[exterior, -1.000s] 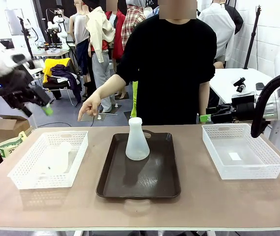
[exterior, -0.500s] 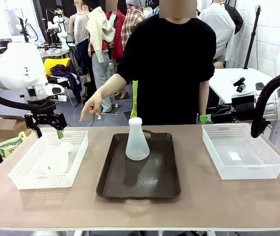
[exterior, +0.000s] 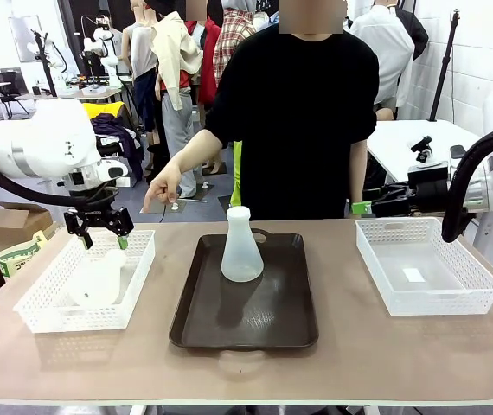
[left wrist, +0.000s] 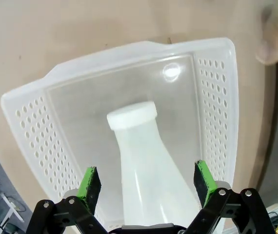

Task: Prepare the laboratory tools.
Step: Pick up the Big flask that the person points to.

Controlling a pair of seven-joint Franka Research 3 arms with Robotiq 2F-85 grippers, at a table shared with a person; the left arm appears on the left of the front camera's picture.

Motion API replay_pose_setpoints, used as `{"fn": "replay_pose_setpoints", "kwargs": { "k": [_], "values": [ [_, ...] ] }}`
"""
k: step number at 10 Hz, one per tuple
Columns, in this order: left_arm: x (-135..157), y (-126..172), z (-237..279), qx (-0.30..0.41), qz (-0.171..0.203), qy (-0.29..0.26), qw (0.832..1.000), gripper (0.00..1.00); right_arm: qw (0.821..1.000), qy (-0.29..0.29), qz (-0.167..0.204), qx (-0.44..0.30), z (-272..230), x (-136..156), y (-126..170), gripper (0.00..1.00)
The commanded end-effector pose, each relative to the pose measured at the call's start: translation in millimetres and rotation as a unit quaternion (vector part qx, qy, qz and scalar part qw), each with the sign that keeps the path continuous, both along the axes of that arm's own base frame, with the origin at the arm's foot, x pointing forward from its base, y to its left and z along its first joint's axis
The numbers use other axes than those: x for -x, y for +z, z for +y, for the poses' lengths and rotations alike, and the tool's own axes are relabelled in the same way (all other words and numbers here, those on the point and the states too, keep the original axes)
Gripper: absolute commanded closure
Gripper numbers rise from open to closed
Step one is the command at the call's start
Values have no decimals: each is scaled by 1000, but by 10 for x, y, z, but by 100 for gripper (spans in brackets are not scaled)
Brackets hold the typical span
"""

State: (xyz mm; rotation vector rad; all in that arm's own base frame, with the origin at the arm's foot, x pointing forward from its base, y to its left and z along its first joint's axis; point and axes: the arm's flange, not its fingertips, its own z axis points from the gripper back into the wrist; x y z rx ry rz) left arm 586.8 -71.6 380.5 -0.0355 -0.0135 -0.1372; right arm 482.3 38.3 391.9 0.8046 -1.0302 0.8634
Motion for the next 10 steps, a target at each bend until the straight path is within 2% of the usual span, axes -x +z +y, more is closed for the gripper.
{"fn": "replay_pose_setpoints", "kwargs": {
  "k": [1,4,8,9,10],
  "values": [
    [-107,-119,-1,-4,-1,16,1000,0,1000,0,0,0,1,4,1,0],
    [-158,-339,32,-2,-15,23,1000,0,1000,0,0,0,1,4,1,0],
    [-169,-526,42,0,-11,29,1000,0,1000,0,0,0,1,4,1,0],
    [-156,-542,43,-1,-9,31,999,9,1000,0,0,0,1,4,1,0],
    [-148,-547,39,8,-16,34,999,28,1000,0,0,0,1,4,1,0]
  ]
}}
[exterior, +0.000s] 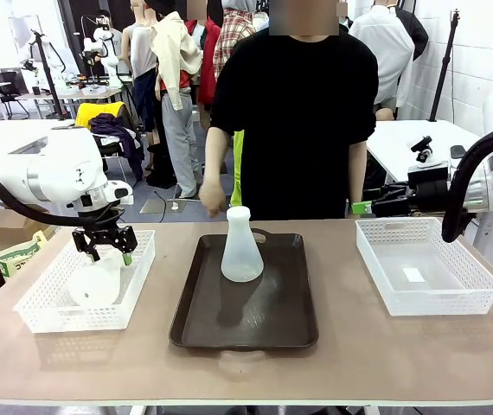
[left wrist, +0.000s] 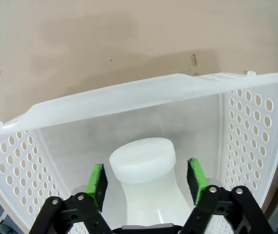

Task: Prepare the laboratory tools.
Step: Pick up the Big flask that the person points to, then place the picked Big flask upright in the Handle tray as directed by the person.

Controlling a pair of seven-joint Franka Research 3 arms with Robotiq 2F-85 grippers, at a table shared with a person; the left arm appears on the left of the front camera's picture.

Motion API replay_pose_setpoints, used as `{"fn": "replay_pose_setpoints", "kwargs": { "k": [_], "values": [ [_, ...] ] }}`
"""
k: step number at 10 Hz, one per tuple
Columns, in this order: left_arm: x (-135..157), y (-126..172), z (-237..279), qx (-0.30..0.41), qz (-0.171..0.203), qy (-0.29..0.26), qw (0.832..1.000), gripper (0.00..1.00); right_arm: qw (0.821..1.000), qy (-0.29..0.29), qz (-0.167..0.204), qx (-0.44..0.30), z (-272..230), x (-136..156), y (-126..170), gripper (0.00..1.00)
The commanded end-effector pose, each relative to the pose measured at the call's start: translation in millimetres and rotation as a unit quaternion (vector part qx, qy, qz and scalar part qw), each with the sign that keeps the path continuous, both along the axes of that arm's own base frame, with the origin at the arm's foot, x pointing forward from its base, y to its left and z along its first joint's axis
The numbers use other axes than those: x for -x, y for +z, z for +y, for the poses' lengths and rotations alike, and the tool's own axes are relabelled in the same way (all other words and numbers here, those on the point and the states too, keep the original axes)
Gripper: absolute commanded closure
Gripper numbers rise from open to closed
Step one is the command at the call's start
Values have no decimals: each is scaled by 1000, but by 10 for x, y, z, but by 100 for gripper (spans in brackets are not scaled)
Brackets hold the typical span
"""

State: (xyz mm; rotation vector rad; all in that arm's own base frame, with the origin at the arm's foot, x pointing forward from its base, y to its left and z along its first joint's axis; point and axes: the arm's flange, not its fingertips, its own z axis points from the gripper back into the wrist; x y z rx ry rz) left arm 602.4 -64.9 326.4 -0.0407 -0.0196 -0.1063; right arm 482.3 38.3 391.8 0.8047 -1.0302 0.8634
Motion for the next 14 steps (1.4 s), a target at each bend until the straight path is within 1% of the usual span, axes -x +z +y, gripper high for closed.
{"fn": "replay_pose_setpoints", "kwargs": {
  "k": [1,3,4,6,7,8,14],
  "values": [
    [17,2,-39,5,-20,18,1000,47,1000,0,0,0,1,4,1,0],
    [14,-14,-40,5,-15,22,1000,86,1000,0,0,0,1,4,1,0],
    [19,-27,-45,4,-15,21,1000,100,1000,0,0,0,1,4,1,0],
    [38,-58,-27,12,-6,24,1000,100,1000,0,0,0,1,4,1,0],
    [121,-69,-14,36,50,22,998,100,1000,0,0,0,1,4,1,0],
    [-15,12,-22,4,-10,7,1000,100,1000,0,0,0,1,4,1,0],
    [-15,12,-22,4,-10,7,1000,100,1000,0,0,0,1,4,1,0]
  ]
}}
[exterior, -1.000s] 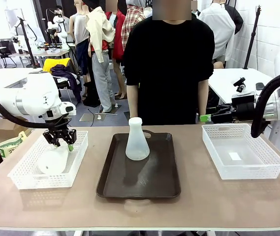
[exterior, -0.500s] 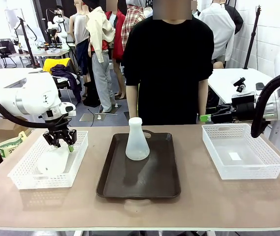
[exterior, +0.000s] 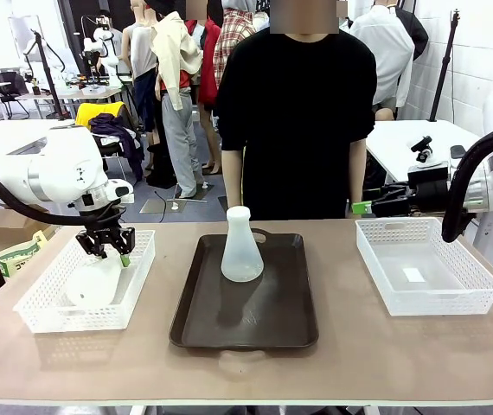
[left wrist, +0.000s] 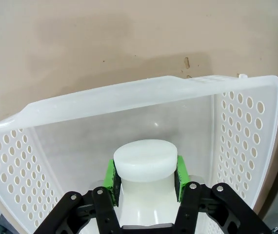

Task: Prepare the laboratory tools.
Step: Place the picked Big flask upright in the Handle tray as directed by the person.

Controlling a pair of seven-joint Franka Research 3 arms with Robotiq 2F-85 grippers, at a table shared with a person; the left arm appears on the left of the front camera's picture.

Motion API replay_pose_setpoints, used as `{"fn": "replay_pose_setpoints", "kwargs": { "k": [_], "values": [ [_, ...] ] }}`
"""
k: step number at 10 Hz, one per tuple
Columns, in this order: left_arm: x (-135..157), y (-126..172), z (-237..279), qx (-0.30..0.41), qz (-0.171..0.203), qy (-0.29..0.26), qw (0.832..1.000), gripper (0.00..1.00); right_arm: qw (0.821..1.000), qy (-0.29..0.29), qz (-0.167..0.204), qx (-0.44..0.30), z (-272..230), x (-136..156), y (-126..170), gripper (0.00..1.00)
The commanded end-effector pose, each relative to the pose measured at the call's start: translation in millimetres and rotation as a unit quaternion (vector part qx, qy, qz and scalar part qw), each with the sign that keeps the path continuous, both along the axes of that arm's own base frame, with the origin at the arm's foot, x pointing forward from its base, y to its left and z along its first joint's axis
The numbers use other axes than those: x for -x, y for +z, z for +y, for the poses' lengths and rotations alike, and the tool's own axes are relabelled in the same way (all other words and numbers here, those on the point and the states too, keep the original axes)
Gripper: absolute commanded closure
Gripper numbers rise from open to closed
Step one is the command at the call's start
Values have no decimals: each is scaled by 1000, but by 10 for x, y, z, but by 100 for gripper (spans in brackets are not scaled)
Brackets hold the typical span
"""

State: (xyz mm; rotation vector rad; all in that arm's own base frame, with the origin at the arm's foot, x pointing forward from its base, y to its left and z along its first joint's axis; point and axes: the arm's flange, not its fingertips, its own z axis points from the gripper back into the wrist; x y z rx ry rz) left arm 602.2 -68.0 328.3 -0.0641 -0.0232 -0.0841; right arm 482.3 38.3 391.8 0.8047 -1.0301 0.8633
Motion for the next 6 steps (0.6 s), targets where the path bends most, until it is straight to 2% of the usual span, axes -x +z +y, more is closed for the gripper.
{"fn": "replay_pose_setpoints", "kwargs": {
  "k": [1,6],
  "values": [
    [-18,-8,9,-8,-9,-4,1000,100,1000,0,0,0,1,4,1,0],
    [-18,-8,9,-8,-9,-4,1000,100,1000,0,0,0,1,4,1,0]
  ]
}}
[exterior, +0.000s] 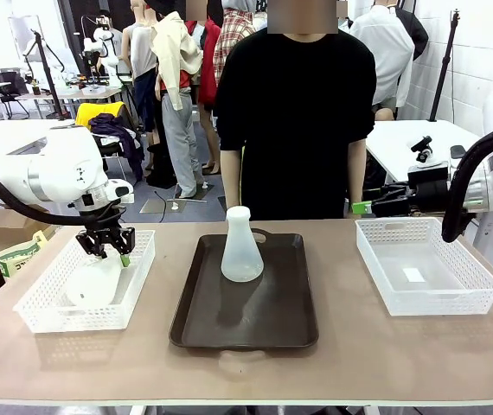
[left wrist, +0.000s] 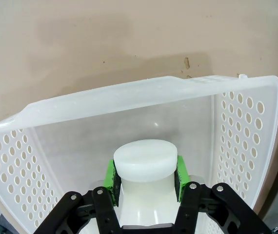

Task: Prepare the laboratory tools.
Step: Place the picked Big flask upright in the Handle tray as directed by the person.

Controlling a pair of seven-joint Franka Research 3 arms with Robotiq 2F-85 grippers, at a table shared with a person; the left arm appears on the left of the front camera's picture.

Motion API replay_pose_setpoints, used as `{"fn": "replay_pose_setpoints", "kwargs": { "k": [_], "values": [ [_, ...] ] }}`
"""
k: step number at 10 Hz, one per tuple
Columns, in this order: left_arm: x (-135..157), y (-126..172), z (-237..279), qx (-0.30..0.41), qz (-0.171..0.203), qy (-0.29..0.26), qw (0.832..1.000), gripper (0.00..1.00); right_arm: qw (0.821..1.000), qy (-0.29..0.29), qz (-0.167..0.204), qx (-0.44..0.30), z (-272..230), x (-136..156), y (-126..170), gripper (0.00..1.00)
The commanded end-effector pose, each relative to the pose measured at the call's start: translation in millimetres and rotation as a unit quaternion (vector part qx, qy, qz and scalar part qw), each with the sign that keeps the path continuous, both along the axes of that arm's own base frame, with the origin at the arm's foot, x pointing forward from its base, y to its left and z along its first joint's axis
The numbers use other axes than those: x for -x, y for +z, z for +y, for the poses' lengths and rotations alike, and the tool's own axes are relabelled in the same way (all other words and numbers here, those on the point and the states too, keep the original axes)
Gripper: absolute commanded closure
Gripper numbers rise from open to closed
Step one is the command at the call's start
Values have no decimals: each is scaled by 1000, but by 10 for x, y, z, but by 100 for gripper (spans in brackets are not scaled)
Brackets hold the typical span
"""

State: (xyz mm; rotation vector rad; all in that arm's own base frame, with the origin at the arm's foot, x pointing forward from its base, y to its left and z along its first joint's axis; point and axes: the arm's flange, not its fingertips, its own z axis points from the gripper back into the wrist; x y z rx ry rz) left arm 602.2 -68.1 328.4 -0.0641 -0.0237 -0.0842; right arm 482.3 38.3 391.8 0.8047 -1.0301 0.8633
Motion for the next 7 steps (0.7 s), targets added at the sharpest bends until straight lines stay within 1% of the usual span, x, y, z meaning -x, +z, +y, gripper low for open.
{"fn": "replay_pose_setpoints", "kwargs": {
  "k": [1,2,3,4,5,7],
  "values": [
    [-17,-8,10,-8,-9,-4,1000,100,1000,0,0,0,1,4,1,0],
    [-17,-8,10,-8,-9,-4,1000,100,1000,0,0,0,1,4,1,0],
    [0,0,0,0,0,0,1000,100,1000,0,0,0,1,4,1,0],
    [80,87,-44,-5,3,-23,1000,100,1000,0,0,0,1,4,1,0],
    [119,137,-51,-5,-4,-28,1000,100,1000,0,0,0,1,4,1,0],
    [160,159,-11,-9,5,-26,1000,100,1000,0,0,0,1,4,1,0]
  ]
}}
